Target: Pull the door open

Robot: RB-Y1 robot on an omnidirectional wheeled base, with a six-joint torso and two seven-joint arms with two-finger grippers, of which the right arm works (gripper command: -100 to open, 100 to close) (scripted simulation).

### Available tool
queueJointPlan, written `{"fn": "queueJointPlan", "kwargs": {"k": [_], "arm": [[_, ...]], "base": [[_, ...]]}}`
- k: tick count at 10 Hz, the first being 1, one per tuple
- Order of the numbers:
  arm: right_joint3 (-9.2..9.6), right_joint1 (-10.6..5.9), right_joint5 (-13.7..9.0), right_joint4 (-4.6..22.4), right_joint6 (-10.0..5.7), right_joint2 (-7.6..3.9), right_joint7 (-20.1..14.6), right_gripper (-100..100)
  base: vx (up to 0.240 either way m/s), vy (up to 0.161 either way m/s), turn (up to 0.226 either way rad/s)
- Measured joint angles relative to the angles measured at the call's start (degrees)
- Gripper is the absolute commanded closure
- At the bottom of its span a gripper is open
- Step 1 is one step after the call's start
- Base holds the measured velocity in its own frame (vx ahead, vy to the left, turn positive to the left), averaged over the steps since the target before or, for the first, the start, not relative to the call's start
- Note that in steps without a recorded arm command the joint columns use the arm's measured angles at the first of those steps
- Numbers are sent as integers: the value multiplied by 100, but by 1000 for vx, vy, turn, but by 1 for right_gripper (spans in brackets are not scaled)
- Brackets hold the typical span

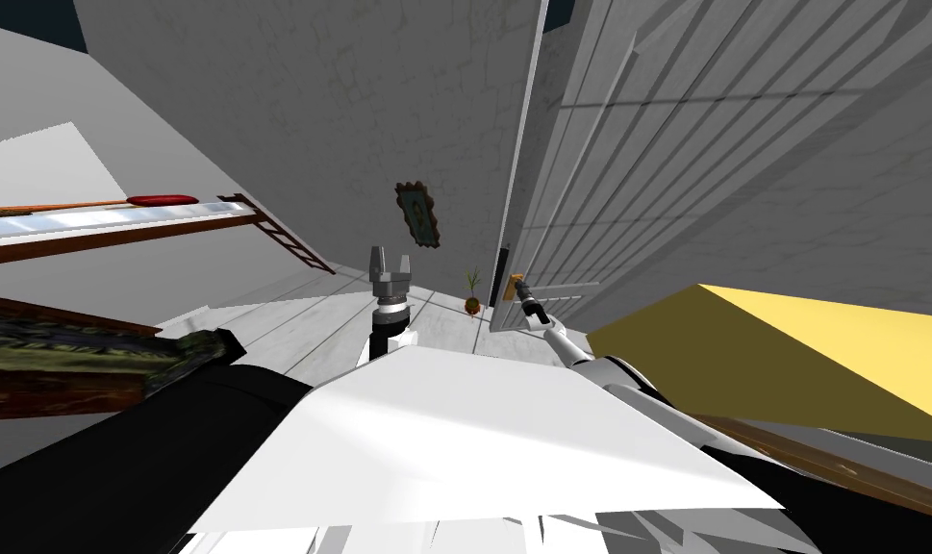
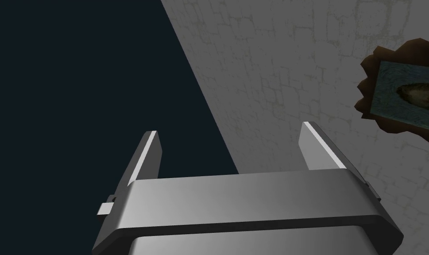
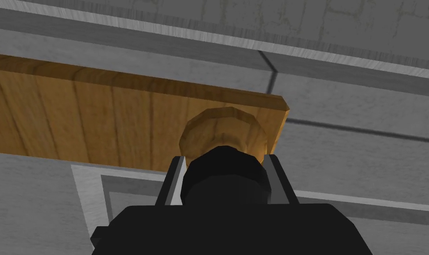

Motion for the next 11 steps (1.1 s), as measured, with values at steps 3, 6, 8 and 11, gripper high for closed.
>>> {"fn": "queueJointPlan", "kwargs": {"k": [3,6,8,11], "arm": [[46,-37,-132,52,0,10,-369,100],[84,10,-331,-70,60,1,-785,100],[118,0,-431,-56,56,6,-1052,100],[162,-31,-592,-10,35,15,-1450,100]], "base": [[-41,-33,53],[-45,-44,65],[-38,-26,41],[-45,-33,61]]}}
